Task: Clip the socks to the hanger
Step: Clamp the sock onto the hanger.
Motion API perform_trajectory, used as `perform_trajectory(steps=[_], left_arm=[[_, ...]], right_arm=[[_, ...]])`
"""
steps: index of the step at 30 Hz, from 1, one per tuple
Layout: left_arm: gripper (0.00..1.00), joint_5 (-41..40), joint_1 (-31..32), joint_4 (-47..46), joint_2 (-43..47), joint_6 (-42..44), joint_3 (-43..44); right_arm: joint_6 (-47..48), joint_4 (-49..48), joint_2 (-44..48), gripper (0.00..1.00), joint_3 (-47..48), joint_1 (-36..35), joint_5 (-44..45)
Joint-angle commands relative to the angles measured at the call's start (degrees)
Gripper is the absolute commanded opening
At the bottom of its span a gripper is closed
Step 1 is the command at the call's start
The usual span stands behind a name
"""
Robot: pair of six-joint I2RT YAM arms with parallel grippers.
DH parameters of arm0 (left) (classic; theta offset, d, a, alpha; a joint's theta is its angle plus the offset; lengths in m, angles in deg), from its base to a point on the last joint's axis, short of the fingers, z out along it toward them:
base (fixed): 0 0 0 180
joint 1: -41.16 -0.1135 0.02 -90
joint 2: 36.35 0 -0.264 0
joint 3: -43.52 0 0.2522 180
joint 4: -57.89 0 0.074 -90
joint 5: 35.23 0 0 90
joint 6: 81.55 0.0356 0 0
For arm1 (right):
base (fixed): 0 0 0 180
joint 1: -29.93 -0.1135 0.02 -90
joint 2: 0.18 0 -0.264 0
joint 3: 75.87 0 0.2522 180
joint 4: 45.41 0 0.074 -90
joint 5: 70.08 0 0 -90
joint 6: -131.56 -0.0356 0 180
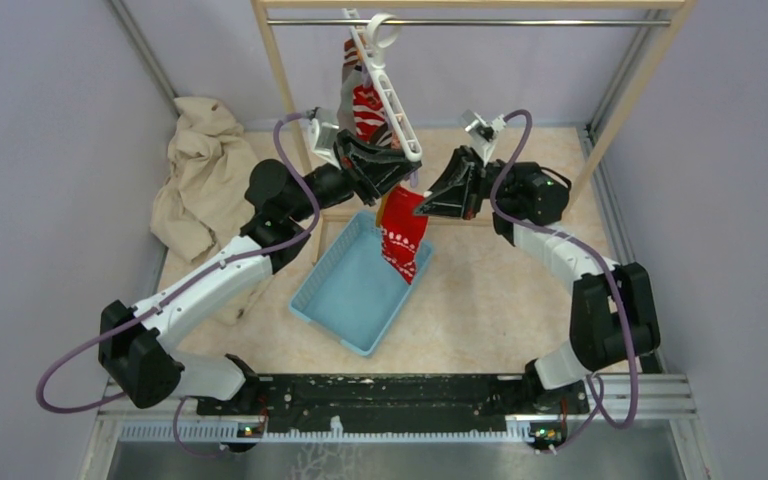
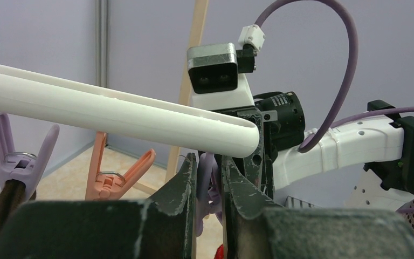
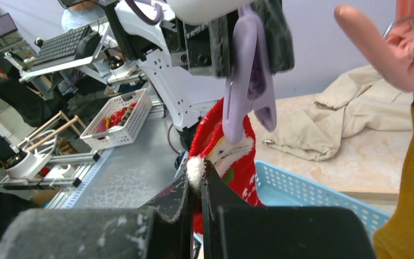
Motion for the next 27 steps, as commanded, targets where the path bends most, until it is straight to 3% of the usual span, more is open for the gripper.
perform_trajectory(steps=[1, 12, 27], left_arm=[[0.0, 3.3, 0.0, -0.1, 1.6, -0.7, 0.7], [0.0, 3.3, 0.0, 0.7, 3.2, -0.6, 0.5], [0.0, 3.2, 0.0, 0.7, 2.5, -0.4, 0.5]], right_arm=[[-0.2, -9.4, -1.1, 0.0, 5.2, -0.3, -0.4], [-0.2, -9.3, -6.0, 0.0, 9.3, 0.4, -1.0], [-1.0, -9.3, -3.8, 0.0, 10.2, 0.5, -2.1]])
